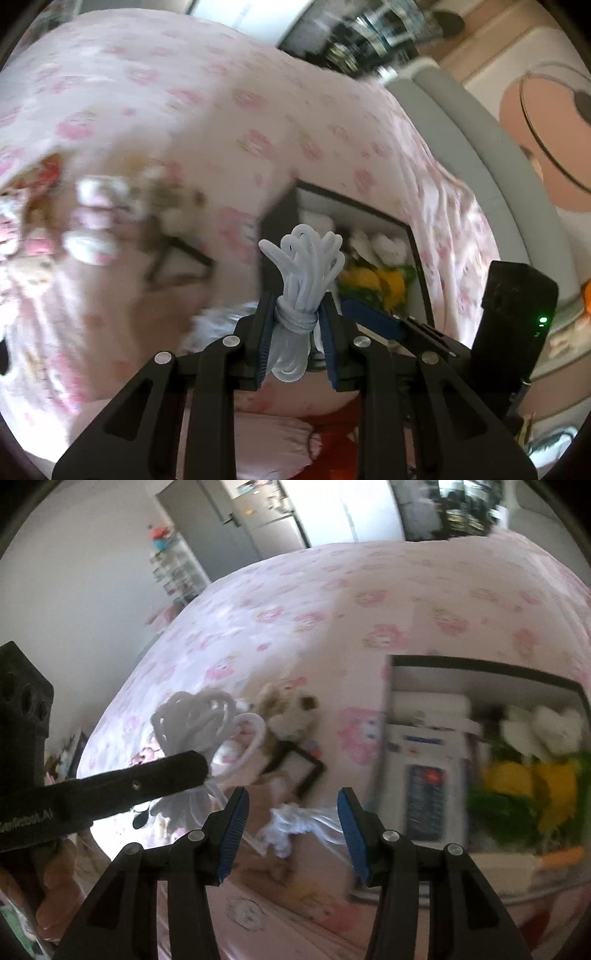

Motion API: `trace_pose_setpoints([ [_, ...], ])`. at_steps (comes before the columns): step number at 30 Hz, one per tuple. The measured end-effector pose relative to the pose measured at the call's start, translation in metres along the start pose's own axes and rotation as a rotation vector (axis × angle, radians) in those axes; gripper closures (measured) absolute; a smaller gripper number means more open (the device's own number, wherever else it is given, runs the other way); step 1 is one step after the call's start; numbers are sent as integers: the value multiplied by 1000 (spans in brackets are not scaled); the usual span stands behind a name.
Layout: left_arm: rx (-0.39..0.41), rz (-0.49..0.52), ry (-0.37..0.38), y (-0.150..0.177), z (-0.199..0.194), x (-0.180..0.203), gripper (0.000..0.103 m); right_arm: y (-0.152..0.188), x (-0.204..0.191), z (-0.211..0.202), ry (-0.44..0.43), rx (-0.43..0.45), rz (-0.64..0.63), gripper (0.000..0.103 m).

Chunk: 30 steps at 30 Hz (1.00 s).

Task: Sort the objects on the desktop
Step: 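Lower the white cord bundle into the box and open the left gripper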

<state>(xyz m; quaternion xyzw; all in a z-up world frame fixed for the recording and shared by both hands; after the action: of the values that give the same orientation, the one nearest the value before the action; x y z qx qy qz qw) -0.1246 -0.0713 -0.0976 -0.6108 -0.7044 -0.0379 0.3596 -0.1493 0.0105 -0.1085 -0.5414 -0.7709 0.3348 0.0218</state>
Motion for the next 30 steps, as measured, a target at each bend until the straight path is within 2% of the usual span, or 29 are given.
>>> trace_pose_setpoints([
  [7,-114,-6,42,16,73,61,79,20,89,-20,123,-14,114,57],
  [11,-170,11,-54,32,94,69,77,29,121,-25,156,4,186,58],
  [14,-210,-14,-134,37,107,62,77,33,129,-21,188,0,172,58],
  [16,-238,-25,-162,39,115,61,77,34,131,-16,194,-18,173,60],
  [19,-193,-11,-196,33,106,60,76,33,132,-18,211,-9,163,61],
  [21,-140,0,-193,29,95,60,76,33,131,-17,202,-10,158,61],
  [22,-123,-4,-187,28,91,58,84,34,131,-16,188,-15,163,61],
  [23,-113,-3,-182,27,88,57,87,35,130,-15,174,-20,172,61],
  [29,-176,-9,-155,43,104,55,88,44,124,5,127,-77,191,62],
  [30,-191,-21,-158,48,108,52,91,46,123,8,126,-86,194,63],
])
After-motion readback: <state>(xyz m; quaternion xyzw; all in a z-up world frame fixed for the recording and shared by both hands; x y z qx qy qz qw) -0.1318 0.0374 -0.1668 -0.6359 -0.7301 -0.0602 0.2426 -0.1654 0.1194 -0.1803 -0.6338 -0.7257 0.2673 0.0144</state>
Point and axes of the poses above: each gripper's, at about its wrist camera, not at the fingertips, and z roughly the way its jaws point, x to its right, y to its underside, the point moved 9 cm from there along z, roughly the way its jaws point, and after that the axes turned 2 degrees about -z, right-handed, at the moved point
